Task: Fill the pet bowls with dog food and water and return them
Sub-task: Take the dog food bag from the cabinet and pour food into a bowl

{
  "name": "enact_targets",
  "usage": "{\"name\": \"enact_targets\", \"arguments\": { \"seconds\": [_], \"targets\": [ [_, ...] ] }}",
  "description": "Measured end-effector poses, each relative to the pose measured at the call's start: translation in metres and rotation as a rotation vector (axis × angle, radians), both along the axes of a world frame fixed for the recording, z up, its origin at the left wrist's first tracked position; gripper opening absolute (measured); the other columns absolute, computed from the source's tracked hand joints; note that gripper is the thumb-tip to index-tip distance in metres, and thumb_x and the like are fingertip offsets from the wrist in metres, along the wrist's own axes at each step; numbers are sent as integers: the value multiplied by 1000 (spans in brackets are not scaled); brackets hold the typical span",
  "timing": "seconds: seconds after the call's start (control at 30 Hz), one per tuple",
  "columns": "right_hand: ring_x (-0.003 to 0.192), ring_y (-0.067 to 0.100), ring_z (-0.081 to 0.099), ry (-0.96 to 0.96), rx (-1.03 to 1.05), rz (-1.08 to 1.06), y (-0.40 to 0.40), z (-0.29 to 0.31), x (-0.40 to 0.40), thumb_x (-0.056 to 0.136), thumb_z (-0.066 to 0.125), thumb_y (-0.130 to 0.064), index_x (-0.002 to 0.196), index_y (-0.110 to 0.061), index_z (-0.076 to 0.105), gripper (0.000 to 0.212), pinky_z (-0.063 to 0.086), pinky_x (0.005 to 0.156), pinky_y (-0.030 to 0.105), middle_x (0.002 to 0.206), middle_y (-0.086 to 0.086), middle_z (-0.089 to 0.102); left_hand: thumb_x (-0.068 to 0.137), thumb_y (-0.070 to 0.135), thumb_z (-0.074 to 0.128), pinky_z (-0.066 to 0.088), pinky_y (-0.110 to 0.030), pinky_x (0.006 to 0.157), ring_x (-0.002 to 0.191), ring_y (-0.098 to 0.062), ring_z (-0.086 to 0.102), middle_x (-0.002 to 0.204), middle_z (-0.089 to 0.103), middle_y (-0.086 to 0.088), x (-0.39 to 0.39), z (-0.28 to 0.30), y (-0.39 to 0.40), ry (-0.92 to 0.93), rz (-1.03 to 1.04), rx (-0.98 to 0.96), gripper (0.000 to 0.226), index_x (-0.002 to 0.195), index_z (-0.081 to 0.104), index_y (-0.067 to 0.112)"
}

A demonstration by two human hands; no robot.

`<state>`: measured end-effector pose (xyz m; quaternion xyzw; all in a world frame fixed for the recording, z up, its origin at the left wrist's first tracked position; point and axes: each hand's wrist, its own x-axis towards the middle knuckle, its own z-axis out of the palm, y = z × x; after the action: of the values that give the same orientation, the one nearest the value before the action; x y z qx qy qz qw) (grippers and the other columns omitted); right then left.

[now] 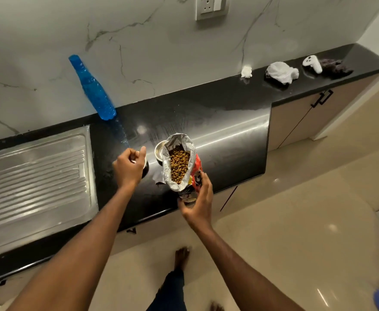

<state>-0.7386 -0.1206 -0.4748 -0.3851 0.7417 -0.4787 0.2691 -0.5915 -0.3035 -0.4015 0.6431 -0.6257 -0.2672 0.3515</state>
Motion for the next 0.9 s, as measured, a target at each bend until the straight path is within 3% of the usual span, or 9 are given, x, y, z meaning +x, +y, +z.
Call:
{"name": "enact_targets", "arguments": {
  "seconds": [0.07,0.13,0.3,0.47,0.53,0.6,0.7,0.83,0.9],
  "targets": [
    [156,20,31,42,59,-70,-5,-3,12,74,95,-49,170,-27,15,127,40,117,34,174,4,26,99,51,71,59,-37,79,83,-14,69,84,70,9,-20,9,-27,32,-169,27,29,95,74,23],
    [154,22,38,44,58,-164,-12,-5,22,67,98,-53,169,-27,20,131,44,120,40,171,2,33,96,56,73,62,-31,81,89,-6,73,95,76,12,-42,17,-49,36,-362,57,32,105,78,25],
    [146,26,51,44,-32,-375,-31,-21,33,62,100,-59,163,-16,35,128,50,117,45,162,6,48,87,46,87,59,-17,67,74,4,70,86,78,11,-73,19,-81,-162,-685,-66,29,97,85,19],
    [139,27,59,29,-57,-440,-46,-17,34,61,98,-60,156,-11,45,119,51,114,39,153,7,57,83,7,88,60,-24,66,65,-2,66,80,79,1,-67,14,-91,-167,-772,-226,9,91,85,9],
    [134,24,62,62,-47,-408,-42,-17,28,63,96,-62,155,-11,47,116,52,111,31,149,7,60,83,3,87,56,-17,63,64,1,65,78,77,2,-64,15,-95,-154,-786,-226,7,88,85,8],
    [131,22,65,68,-43,-363,-37,-16,15,64,97,-60,155,-13,49,113,55,108,34,146,5,64,83,0,86,49,-8,63,65,4,66,74,75,3,-61,18,-95,-121,-803,-203,8,84,83,7],
    [132,16,65,20,-44,-275,-25,-8,-7,70,95,-61,158,-17,46,110,57,106,33,149,1,62,83,0,86,48,-8,62,65,3,67,71,74,3,-59,21,-90,-74,-815,-165,8,80,82,6],
    [132,20,61,43,-121,-184,2,10,-19,81,83,-21,150,-12,50,78,54,107,31,144,4,56,84,13,90,59,-23,61,68,-2,70,73,76,4,-60,23,-90,-61,-844,-125,9,84,82,9],
    [111,15,65,35,-162,-244,11,29,-13,84,66,-27,129,-21,61,46,54,91,24,121,1,63,84,26,94,59,-19,61,70,-5,73,79,76,6,-61,28,-91,-49,-880,-141,22,96,81,13]
  ]
}}
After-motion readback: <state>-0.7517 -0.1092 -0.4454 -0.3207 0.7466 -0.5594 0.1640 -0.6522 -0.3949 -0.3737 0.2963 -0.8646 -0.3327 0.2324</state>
